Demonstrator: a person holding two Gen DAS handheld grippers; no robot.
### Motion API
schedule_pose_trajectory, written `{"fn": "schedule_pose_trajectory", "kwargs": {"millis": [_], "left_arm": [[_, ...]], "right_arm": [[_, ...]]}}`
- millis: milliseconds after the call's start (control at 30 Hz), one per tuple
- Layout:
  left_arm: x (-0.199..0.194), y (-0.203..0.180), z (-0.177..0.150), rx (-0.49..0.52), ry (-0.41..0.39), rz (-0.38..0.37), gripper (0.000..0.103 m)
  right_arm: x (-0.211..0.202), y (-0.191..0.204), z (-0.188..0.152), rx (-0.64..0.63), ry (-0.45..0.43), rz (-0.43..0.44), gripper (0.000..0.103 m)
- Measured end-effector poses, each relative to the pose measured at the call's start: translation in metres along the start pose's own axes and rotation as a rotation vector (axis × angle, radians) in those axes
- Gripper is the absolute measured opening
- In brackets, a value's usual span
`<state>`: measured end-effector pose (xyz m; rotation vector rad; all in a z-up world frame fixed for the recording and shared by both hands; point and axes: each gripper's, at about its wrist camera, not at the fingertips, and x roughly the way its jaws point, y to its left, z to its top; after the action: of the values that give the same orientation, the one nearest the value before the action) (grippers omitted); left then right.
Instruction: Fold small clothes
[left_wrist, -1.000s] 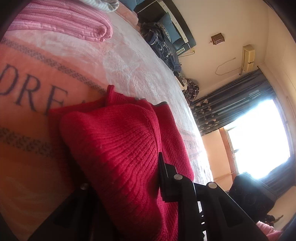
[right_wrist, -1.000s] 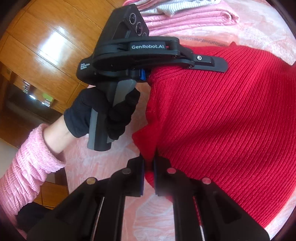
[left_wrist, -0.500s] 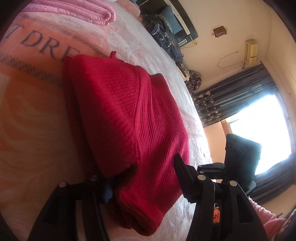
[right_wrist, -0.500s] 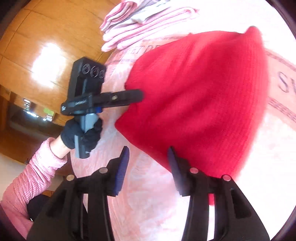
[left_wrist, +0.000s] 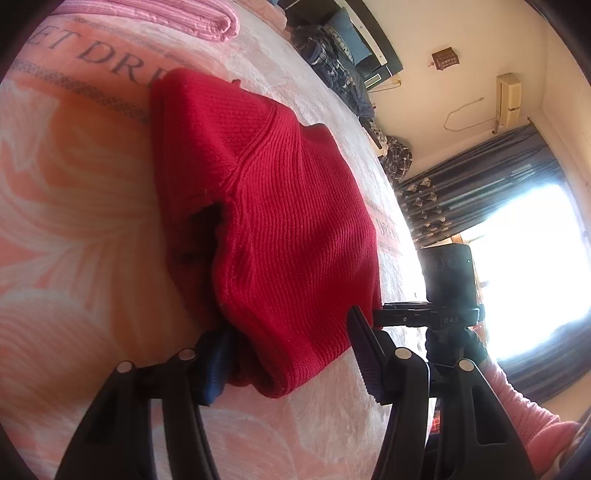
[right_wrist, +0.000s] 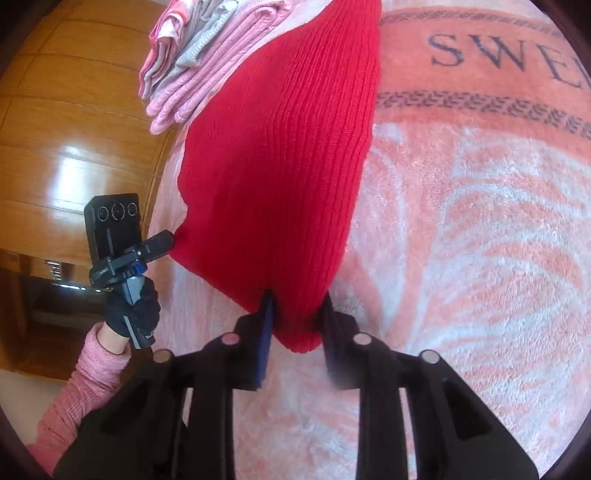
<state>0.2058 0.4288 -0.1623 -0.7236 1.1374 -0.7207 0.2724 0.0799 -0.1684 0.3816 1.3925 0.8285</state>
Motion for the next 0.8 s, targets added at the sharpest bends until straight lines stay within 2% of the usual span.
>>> {"fn": "schedule_pose_trajectory", "kwargs": {"millis": [67,200,300,433,567,633,700,800], "left_arm": [[0.0,-0.001,0.0,0.006,0.005,0.007,0.057],[0.002,0.003,-0.001,0.017,0.014,0.02,0.048],[0.002,0.012,-0.001,-0.004,0.01,0.011,0.043],[0.0,0.013,-0.002,0.015,0.01,0.016,0.043],[-0.005,0.009,0.002,0.007,0.021,0.028,0.048],[-0.021,0.0,0.005,0.058,0.01,0.066,0.053],[-0.046,-0.007,0.011,0.102,-0.055,0.085,0.06],[-0.074,-0.008,0.036,0.106,-0.158,0.169,0.064]], "right_arm": [[-0.002,0.003,0.001,-0.015,-0.004,-0.034,0.015],[0.001,0.008,-0.004,-0.052,0.015,-0.119,0.013],[0.01,0.003,-0.003,-0.027,0.022,-0.12,0.014],[0.014,0.006,-0.004,-0.034,0.024,-0.122,0.016],[0.003,0.008,-0.003,-0.039,0.021,-0.103,0.026],[-0.012,0.014,0.003,-0.065,-0.024,-0.123,0.035],[-0.028,0.019,0.012,-0.079,-0.08,-0.141,0.041],[-0.046,0.023,0.031,-0.085,-0.146,-0.153,0.041]]}}
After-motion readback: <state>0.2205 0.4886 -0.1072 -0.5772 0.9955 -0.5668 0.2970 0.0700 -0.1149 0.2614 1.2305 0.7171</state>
